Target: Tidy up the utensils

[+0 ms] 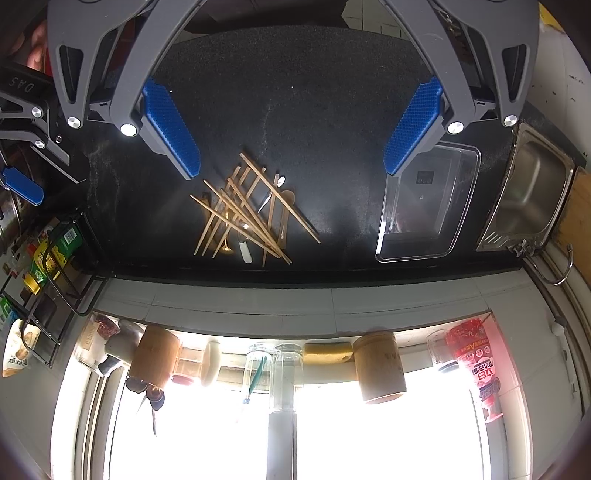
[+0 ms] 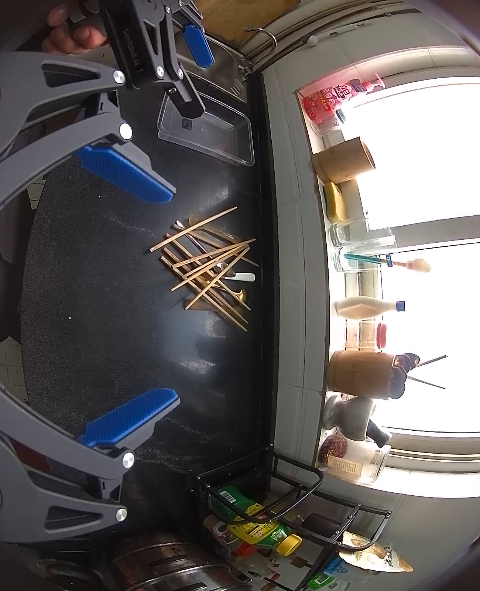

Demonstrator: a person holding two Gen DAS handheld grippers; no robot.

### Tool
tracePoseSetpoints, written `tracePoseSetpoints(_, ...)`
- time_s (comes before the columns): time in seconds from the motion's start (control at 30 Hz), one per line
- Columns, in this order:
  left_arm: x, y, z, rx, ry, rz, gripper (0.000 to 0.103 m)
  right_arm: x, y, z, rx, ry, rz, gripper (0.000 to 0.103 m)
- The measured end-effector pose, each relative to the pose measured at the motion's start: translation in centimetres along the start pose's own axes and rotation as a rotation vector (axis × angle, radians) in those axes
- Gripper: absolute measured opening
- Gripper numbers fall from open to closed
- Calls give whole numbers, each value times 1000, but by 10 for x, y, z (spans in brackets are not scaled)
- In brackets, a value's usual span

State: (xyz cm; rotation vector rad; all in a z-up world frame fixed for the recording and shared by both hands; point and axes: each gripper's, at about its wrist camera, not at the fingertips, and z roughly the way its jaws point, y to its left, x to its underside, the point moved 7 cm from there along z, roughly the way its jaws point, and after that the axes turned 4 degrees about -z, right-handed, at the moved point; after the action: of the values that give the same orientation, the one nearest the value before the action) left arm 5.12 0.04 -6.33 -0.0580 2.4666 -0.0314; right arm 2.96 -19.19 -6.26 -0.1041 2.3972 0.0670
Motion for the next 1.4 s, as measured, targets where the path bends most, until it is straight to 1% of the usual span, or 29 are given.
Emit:
tracePoseSetpoints(0.27,0,0,2,1,4,-4,97,0,3,3,1,-4,-11,97)
tracePoseSetpoints(0.6,-11,4,8,-9,-7,-4,97,-14,2,5,-5,-28,-28,97)
tracePoseSetpoints(0.8,-15,6,12,-13,-7,-27,97,-19,2,8,-10,-30,-47,97)
tracePoseSetpoints(1.4,-14,11,16,-24,2,-39,97,-20,2,10,-17,-25,-55,97)
